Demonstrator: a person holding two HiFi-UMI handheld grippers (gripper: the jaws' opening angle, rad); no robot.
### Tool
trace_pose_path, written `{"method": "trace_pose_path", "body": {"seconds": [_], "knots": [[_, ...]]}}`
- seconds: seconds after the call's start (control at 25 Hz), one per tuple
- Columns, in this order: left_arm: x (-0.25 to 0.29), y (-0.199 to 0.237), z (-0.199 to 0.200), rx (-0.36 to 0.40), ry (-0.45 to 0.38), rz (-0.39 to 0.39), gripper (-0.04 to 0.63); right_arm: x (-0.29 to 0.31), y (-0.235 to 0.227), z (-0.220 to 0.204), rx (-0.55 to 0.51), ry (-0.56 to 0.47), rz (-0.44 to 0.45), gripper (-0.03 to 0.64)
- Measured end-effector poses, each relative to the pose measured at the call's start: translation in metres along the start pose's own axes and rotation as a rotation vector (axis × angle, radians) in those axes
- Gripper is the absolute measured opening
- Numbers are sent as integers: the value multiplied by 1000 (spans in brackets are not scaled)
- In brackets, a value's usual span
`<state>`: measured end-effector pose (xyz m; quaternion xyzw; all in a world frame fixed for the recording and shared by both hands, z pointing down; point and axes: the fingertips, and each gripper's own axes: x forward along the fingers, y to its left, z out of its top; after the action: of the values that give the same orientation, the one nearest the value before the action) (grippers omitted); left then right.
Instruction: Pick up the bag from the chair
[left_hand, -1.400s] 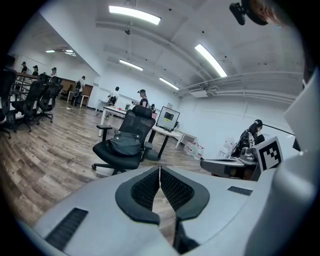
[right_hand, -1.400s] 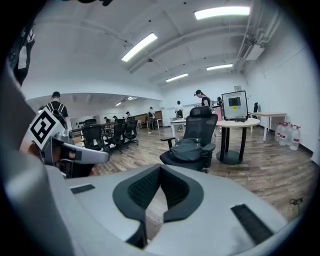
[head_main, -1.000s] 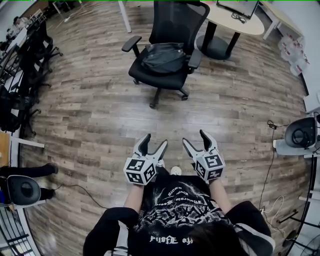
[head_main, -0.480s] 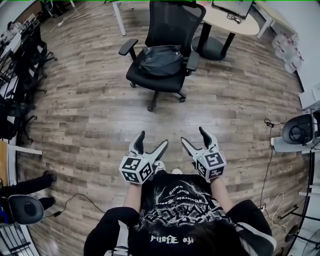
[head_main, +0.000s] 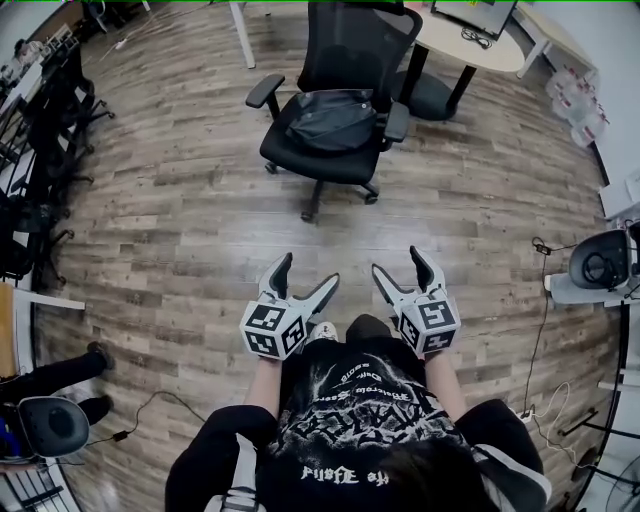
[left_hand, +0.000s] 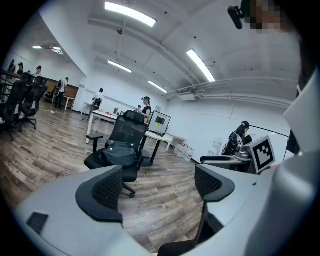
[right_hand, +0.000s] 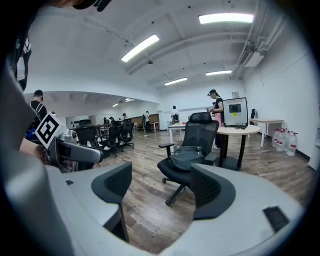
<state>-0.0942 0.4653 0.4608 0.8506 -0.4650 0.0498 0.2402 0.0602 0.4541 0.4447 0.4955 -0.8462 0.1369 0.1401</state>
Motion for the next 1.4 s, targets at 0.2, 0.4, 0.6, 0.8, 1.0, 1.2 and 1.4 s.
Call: {"method": "trace_pose_path", "body": {"seconds": [0.2,0.4,0.6,0.8,1.0,1.2,1.4], "knots": [[6,16,5,-29,-14,35,460,11,-6,-2,35,-1,-1,379],[33,29,2,-39,20,56,460,40,-23,-9,60,21,35,379],[77,34,24,-36,12,74,460,86,-54,3,28,52,89,379],[132,51,43,-39,18,123,460,137,-97,24,-2,59,146,379],[195,59,63,-50,29,155,460,179,-146,46,-24,68,200,379],[256,60,78,-63,40,165,460,213,-197,67,-27,59,224,379],[292,67,84,-106,38,200,460,230,-232,69,-15,73,250,377]]}}
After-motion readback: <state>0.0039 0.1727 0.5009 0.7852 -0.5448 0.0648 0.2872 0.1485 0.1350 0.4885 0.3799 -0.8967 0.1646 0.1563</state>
